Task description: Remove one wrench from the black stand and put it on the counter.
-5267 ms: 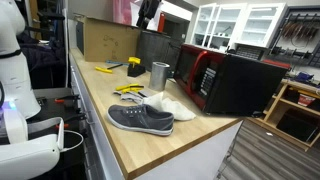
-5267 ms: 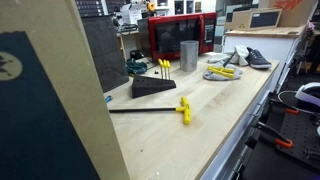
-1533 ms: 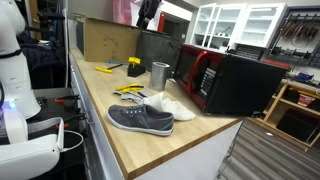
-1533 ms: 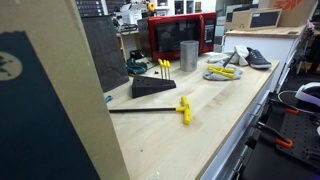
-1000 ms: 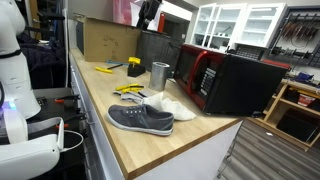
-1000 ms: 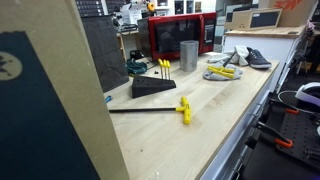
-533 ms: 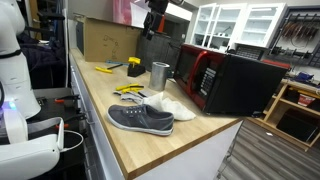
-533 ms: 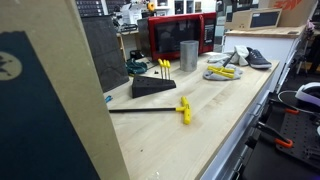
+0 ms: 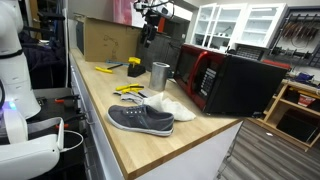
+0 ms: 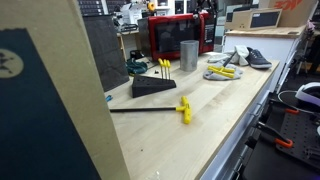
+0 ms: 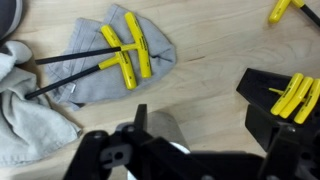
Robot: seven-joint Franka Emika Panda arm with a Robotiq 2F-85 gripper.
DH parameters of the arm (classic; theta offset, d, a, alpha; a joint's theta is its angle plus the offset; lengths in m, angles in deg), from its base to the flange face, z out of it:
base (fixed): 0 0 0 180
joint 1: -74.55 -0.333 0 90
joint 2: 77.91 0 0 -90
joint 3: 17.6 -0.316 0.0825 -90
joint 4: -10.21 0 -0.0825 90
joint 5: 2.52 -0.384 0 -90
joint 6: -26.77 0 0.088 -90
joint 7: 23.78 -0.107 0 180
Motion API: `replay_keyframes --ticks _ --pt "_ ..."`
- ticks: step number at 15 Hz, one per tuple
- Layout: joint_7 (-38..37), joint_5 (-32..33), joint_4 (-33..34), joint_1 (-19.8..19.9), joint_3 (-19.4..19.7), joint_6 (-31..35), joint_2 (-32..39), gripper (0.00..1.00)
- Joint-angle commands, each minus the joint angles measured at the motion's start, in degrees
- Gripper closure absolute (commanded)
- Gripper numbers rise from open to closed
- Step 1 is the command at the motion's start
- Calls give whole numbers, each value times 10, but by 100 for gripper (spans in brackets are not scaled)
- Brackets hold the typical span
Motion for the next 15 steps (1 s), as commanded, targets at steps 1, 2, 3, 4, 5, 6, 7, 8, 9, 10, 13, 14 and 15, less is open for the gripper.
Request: replay_keyframes --ticks 1,2,3,4,5,6,7,8,9,10,13,14,15 --pt "1 0 2 4 2 -2 -1 0" --pt "3 0 2 9 6 -2 -1 0" --pt "4 0 3 10 7 -2 -1 0" --pt "6 8 0 15 12 -1 -6 0" --pt "-6 11 -4 18 15 7 -8 0" --pt "-18 9 -8 19 17 20 -6 0" --pt "-29 6 -12 20 17 35 -3 0" --pt "-41 4 -15 20 17 50 2 0" --pt "-53 5 -17 18 14 71 9 0" --pt "-67 4 -18 14 11 91 19 0" --pt "-102 5 -12 -3 -5 139 49 0" --pt "-113 6 -8 -10 -12 148 59 0" --pt "-122 4 -6 -19 -20 156 66 0"
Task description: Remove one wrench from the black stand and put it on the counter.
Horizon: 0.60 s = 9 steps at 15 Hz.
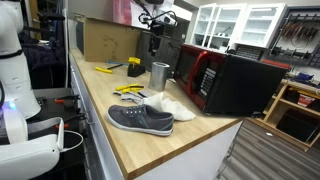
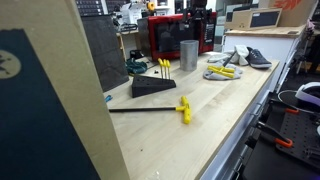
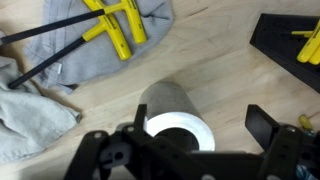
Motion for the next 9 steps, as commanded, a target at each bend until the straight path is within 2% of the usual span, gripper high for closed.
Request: replay_keyframes --ticks 1,9 --pt "-45 -4 12 -31 -24 31 29 0" --pt "-138 6 37 -91 -53 56 88 0"
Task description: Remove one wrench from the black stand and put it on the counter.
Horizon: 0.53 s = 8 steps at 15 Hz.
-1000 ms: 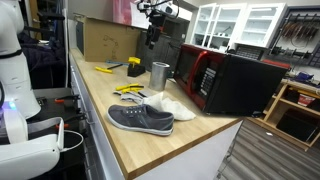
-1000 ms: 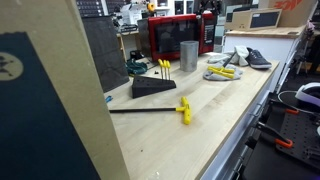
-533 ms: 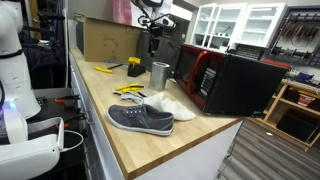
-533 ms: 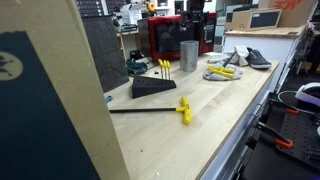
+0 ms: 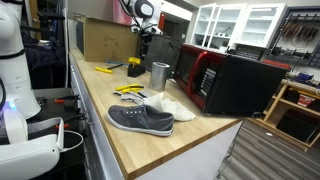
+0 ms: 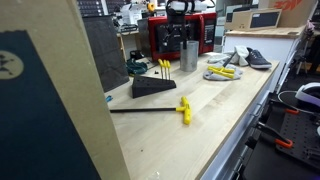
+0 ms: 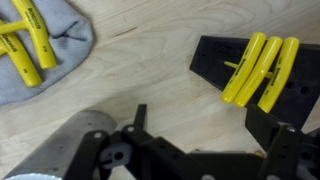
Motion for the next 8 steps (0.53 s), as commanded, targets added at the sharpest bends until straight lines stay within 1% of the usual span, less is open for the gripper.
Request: replay_keyframes --ticks 1,8 --pt "-36 6 28 -16 -3 7 23 0" --pt "-44 -8 67 -42 -15 0 48 0"
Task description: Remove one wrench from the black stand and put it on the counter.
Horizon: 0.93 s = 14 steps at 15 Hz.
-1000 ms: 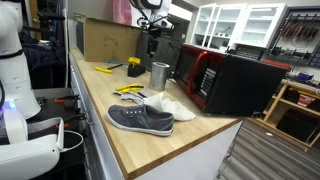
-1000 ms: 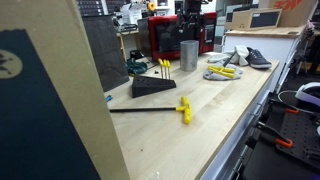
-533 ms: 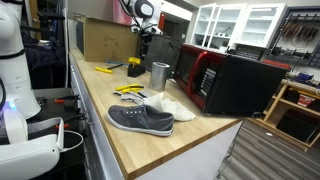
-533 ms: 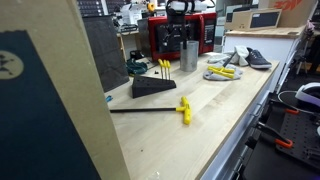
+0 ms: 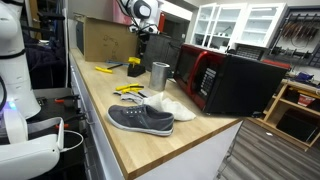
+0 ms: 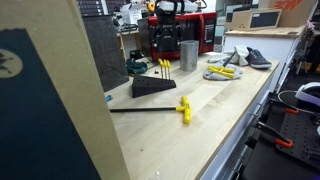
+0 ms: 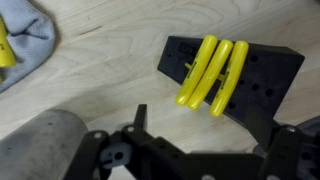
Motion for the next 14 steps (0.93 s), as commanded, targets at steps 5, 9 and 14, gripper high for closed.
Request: replay_keyframes --ticks 5,9,14 --pt "-10 -8 50 -18 -16 -11 46 0" --pt "-11 -6 65 -26 -15 -24 58 26" --pt "-8 -9 67 -29 -17 -24 59 65"
